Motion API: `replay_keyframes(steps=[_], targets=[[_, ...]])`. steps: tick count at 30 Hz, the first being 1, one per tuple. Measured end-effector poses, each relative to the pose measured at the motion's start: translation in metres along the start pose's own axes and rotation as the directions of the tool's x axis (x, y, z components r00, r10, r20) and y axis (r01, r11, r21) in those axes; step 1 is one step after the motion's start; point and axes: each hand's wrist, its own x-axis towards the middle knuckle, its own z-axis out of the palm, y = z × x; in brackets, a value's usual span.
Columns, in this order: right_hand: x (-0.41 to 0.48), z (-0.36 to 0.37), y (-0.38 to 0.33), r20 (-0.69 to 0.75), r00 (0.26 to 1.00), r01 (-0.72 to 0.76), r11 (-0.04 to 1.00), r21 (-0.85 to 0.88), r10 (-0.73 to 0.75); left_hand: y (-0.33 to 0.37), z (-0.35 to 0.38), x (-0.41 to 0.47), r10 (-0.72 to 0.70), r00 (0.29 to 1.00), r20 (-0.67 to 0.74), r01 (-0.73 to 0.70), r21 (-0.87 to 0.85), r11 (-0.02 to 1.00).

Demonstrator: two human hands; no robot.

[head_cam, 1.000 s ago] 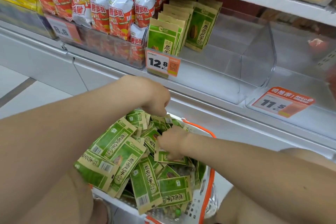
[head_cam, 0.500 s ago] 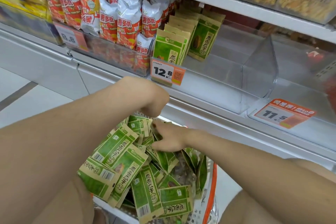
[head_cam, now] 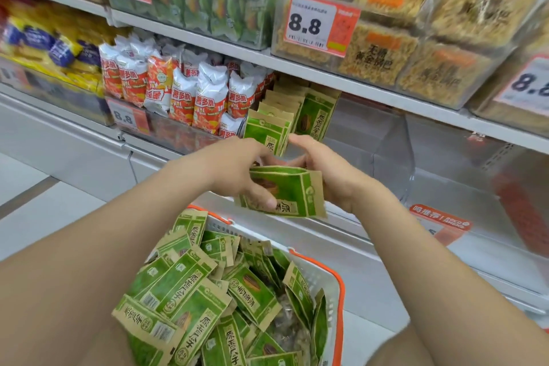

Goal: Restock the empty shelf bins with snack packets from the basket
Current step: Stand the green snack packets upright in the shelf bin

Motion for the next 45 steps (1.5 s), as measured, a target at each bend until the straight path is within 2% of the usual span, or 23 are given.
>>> replay_keyframes(steps=[1, 3, 6, 8, 10, 13, 17, 19, 20, 23, 27, 29, 31, 32, 33, 35, 37, 39, 40, 42, 45], targets=[[-0.006, -0.007, -0.005, -0.056, 0.998, 0.012, 0.998, 0.055, -0.009, 0.001, -0.001, -0.001, -0.007, 1.000, -0.020, 0.007, -0.027, 1.000], [-0.014, -0.015, -0.010, -0.162, 0.981, 0.131, 0.980, 0.150, -0.106, 0.002, -0.001, 0.001, -0.034, 0.997, -0.063, 0.028, -0.099, 0.995], [-0.016, -0.016, -0.005, -0.277, 0.886, 0.378, 0.925, -0.032, -0.371, 0.008, -0.001, 0.006, -0.084, 0.994, -0.070, 0.060, -0.299, 0.952], [-0.011, -0.014, -0.002, -0.336, 0.830, 0.429, 0.894, -0.127, -0.446, 0.019, 0.003, 0.008, -0.103, 0.993, -0.057, 0.066, -0.454, 0.889], [-0.007, -0.014, -0.004, -0.397, 0.800, 0.435, 0.891, -0.131, -0.450, 0.029, 0.009, 0.010, -0.090, 0.991, -0.102, 0.020, -0.540, 0.842], [-0.006, -0.019, -0.008, -0.417, 0.810, 0.424, 0.903, -0.067, -0.411, 0.037, 0.017, 0.015, -0.123, 0.975, -0.183, -0.019, -0.629, 0.777], [-0.008, -0.031, -0.009, -0.351, 0.903, 0.334, 0.919, 0.210, -0.248, 0.046, 0.024, 0.024, -0.272, 0.933, -0.236, -0.035, -0.811, 0.585], [-0.010, -0.037, -0.008, -0.272, 0.946, 0.238, 0.947, 0.218, -0.176, 0.049, 0.030, 0.029, -0.350, 0.910, -0.224, -0.024, -0.870, 0.493], [-0.009, -0.041, -0.007, -0.234, 0.962, 0.186, 0.963, 0.196, -0.138, 0.050, 0.033, 0.031, -0.374, 0.898, -0.233, -0.024, -0.874, 0.486], [-0.008, -0.048, -0.005, -0.198, 0.977, 0.105, 0.989, 0.105, -0.083, 0.050, 0.041, 0.042, -0.399, 0.864, -0.307, -0.021, -0.814, 0.581], [-0.004, -0.046, -0.005, -0.341, 0.931, 0.155, 0.987, 0.032, -0.135, 0.052, 0.043, 0.052, -0.430, 0.836, -0.341, -0.007, -0.789, 0.614], [-0.002, -0.046, -0.005, -0.299, 0.947, 0.140, 0.988, 0.064, -0.115, 0.054, 0.042, 0.057, -0.406, 0.816, -0.411, -0.022, -0.724, 0.689], [-0.004, -0.043, -0.006, -0.184, 0.980, 0.101, 0.990, 0.099, -0.081, 0.057, 0.041, 0.060, -0.378, 0.795, -0.475, 0.007, -0.616, 0.788], [-0.002, -0.044, -0.005, -0.172, 0.982, 0.096, 0.989, 0.114, -0.075, 0.058, 0.040, 0.061, -0.360, 0.784, -0.505, 0.033, -0.545, 0.837], [0.003, -0.046, -0.004, -0.221, 0.972, 0.108, 0.986, 0.131, -0.077, 0.058, 0.040, 0.062, -0.333, 0.776, -0.536, 0.054, -0.470, 0.881], [0.019, -0.054, 0.000, -0.427, 0.900, 0.164, 0.975, 0.152, -0.084, 0.057, 0.040, 0.062, -0.253, 0.745, -0.617, 0.060, -0.315, 0.947], [0.036, -0.063, 0.006, -0.621, 0.779, 0.225, 0.964, 0.142, -0.091, 0.052, 0.040, 0.062, -0.107, 0.691, -0.715, 0.050, -0.100, 0.994], [0.048, -0.071, 0.010, -0.731, 0.674, 0.224, 0.972, 0.071, -0.102, 0.047, 0.040, 0.062, 0.025, 0.661, -0.750, 0.113, 0.132, 0.985], [0.050, -0.073, 0.011, -0.753, 0.645, 0.207, 0.978, 0.012, -0.128, 0.046, 0.040, 0.062, 0.047, 0.666, -0.744, 0.166, 0.209, 0.964], [0.057, -0.079, 0.014, -0.761, 0.617, 0.166, 0.978, -0.126, -0.203, 0.043, 0.040, 0.064, 0.027, 0.684, -0.729, 0.252, 0.271, 0.929], [0.075, -0.084, 0.017, -0.724, 0.645, 0.052, 0.959, -0.280, -0.246, 0.036, 0.041, 0.067, -0.002, 0.697, -0.717, 0.299, 0.288, 0.910]])
